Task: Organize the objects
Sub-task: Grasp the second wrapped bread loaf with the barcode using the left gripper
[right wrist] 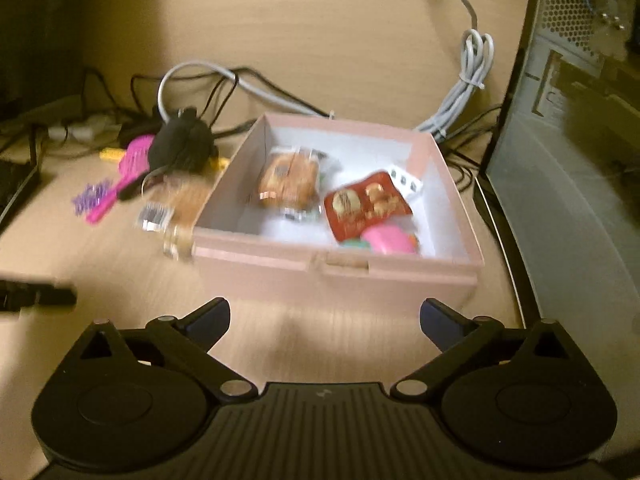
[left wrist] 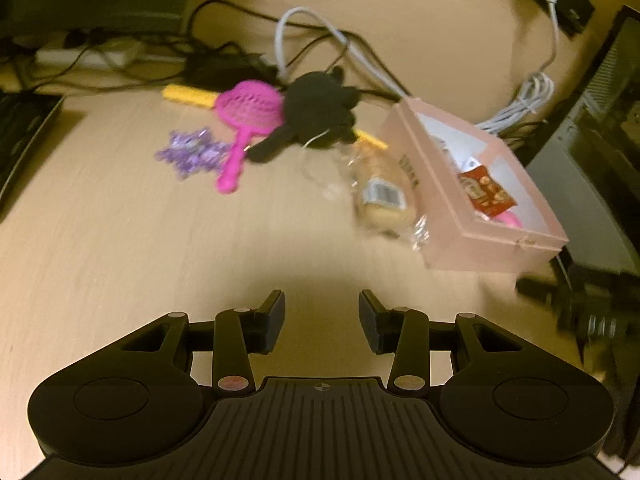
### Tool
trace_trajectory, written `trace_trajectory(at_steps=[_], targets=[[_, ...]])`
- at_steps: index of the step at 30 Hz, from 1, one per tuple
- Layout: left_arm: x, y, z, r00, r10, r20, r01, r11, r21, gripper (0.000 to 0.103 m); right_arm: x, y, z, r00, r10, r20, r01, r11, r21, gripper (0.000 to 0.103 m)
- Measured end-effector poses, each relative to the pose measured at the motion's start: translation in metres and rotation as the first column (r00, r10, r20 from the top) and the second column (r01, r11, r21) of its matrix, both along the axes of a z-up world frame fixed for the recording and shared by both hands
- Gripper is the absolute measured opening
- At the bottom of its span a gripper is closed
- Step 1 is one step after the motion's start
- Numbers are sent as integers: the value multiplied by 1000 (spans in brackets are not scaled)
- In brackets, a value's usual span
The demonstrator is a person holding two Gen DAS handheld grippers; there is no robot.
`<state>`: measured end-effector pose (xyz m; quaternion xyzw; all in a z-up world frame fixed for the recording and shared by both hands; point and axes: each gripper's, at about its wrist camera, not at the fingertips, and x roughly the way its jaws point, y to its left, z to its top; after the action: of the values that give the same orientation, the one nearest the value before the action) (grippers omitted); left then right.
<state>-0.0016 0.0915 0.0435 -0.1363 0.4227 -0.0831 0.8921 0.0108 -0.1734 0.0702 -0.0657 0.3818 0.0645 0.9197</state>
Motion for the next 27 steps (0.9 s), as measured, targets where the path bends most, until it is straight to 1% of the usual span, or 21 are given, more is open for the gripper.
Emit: trace_trajectory(at_steps=[5,9,11,13,16,17,18,20,23,24,27], targets=[[23,-8,9,998,-45,38,46,999,-19,44,-23,-3,2,999,-41,-5,41,999,-8,103],[60,-17,21,994,-83,71,89,991,-96,44,-38,-5,0,998,-62,-18,61,998,-22,103],[83,-23,22,994,-83,70,89,991,-96,44,-45,-4,-3,997,-72,-23,71,997,-34,103],[106,-30,15,997,-64,35,66,995,-77,44,-53,-4,-4,997,-81,-20,80,996,-48,103],[130,-41,-2,995,-79,-54,77,996,-44,45,-63,-7,-5,995,-97,-20,95,994,-58,103],[133,-44,-7,994,-89,-66,86,995,-45,51,-65,-8,-5,994,-103,-25,101,993,-58,103],[135,-46,-12,993,-97,-69,93,994,-54,53,-67,-10,-6,993,-112,-30,110,992,-58,103],[138,-51,-17,991,-109,-78,104,992,-71,53,-69,-14,-7,991,-132,-35,130,990,-58,103],[139,-57,-21,990,-116,-81,112,992,-60,58,-68,-19,-8,986,-158,-43,156,986,-52,103],[138,-56,-22,990,-110,-84,105,993,-62,57,-67,-19,-7,986,-162,-45,160,986,-50,103],[136,-50,-21,988,-105,-117,94,991,-100,54,-63,-16,-6,987,-153,-44,151,987,-56,103]])
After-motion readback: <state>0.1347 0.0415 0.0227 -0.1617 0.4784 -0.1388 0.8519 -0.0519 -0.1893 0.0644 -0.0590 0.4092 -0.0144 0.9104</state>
